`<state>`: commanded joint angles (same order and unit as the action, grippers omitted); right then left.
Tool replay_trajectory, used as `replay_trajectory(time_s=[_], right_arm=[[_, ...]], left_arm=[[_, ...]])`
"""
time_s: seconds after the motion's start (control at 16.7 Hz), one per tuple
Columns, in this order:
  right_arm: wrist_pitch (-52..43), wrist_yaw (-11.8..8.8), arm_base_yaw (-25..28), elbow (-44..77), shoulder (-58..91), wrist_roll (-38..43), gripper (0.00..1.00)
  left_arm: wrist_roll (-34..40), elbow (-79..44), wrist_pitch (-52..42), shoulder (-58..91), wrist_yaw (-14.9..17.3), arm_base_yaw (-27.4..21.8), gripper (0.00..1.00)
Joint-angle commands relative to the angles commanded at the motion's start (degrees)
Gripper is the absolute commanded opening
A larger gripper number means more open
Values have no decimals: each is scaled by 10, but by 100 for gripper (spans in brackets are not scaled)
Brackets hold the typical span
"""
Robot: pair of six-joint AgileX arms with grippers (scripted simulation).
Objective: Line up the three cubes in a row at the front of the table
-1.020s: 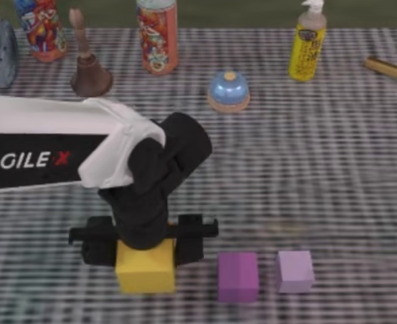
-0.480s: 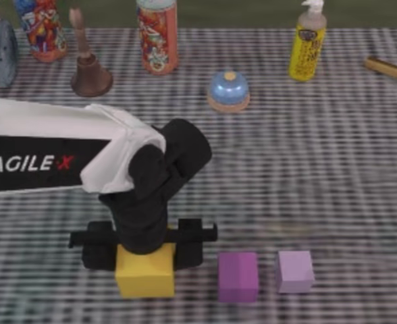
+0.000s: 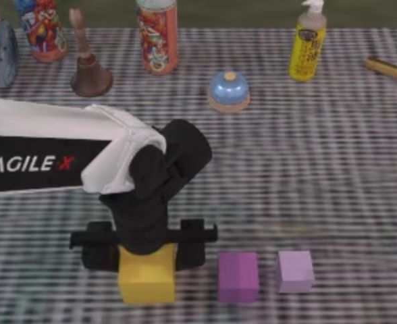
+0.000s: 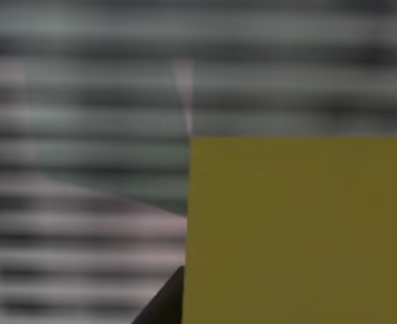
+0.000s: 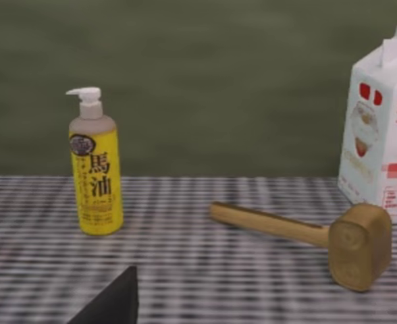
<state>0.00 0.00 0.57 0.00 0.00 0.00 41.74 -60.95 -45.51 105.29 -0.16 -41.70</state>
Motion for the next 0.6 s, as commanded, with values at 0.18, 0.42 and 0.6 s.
replay_trajectory(time_s=[0.18, 0.42, 0.6], right_arm=[[0, 0, 0, 0, 0, 0, 100], [0, 0, 0, 0, 0, 0, 100], [0, 0, 0, 0, 0, 0, 100]], left_arm=[[0, 0, 0, 0, 0, 0, 100], [0, 0, 0, 0, 0, 0, 100], [0, 0, 0, 0, 0, 1, 100]])
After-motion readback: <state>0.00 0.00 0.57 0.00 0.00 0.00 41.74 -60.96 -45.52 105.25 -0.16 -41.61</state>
